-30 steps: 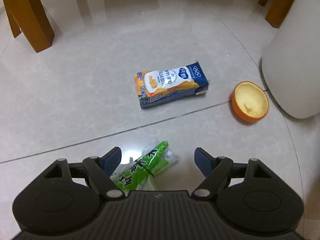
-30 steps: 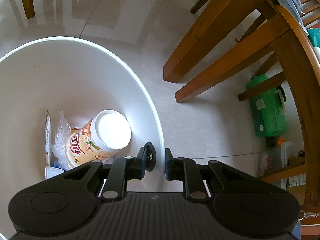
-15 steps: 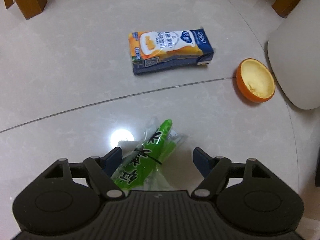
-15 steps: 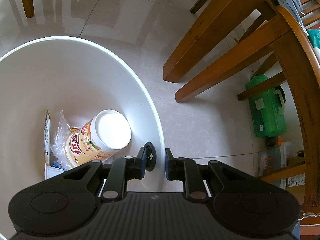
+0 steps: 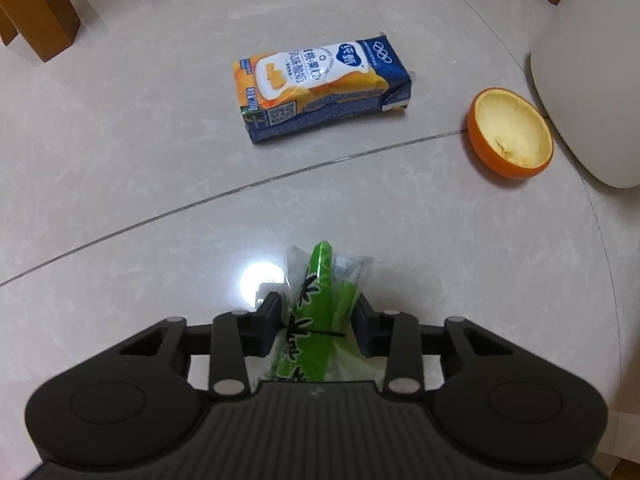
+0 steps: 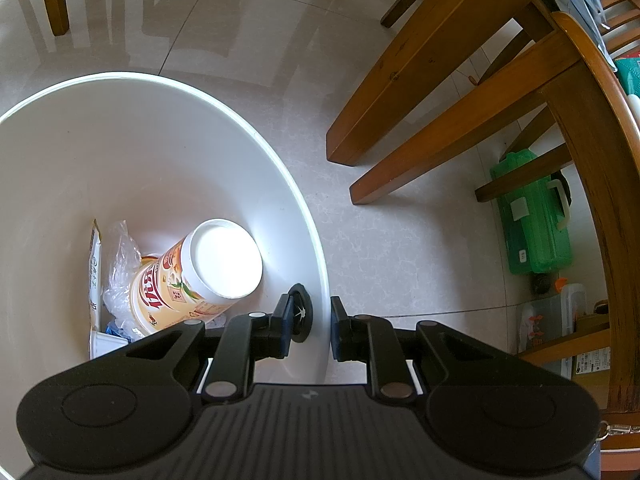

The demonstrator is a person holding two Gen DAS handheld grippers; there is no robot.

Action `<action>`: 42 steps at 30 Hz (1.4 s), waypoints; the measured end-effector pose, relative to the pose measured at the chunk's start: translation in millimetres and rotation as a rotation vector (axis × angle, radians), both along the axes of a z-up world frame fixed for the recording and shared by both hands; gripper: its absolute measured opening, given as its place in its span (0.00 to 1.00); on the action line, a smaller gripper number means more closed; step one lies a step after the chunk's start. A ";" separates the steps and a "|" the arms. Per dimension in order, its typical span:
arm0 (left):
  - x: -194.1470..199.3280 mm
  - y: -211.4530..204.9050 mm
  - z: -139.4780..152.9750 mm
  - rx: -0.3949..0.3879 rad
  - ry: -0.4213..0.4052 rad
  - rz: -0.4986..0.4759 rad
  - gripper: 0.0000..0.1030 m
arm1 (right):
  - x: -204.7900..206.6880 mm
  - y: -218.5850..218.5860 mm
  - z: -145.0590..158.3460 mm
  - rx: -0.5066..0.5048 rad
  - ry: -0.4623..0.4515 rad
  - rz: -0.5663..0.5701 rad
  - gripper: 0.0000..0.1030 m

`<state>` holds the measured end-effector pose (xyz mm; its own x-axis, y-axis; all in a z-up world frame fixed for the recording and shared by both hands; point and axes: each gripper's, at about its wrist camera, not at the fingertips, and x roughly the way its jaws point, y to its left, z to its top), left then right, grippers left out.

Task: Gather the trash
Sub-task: 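Grasp the green snack packet with the left tool, then carry the green packet over the bin and open the left tool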

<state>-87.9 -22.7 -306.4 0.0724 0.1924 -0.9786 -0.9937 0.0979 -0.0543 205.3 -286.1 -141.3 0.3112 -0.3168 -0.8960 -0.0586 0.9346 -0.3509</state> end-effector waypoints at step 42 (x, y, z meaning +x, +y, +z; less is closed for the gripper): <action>183.3 71.7 322.7 0.258 -0.121 -0.414 0.32 | -0.1 0.1 -0.1 0.007 -0.004 0.000 0.21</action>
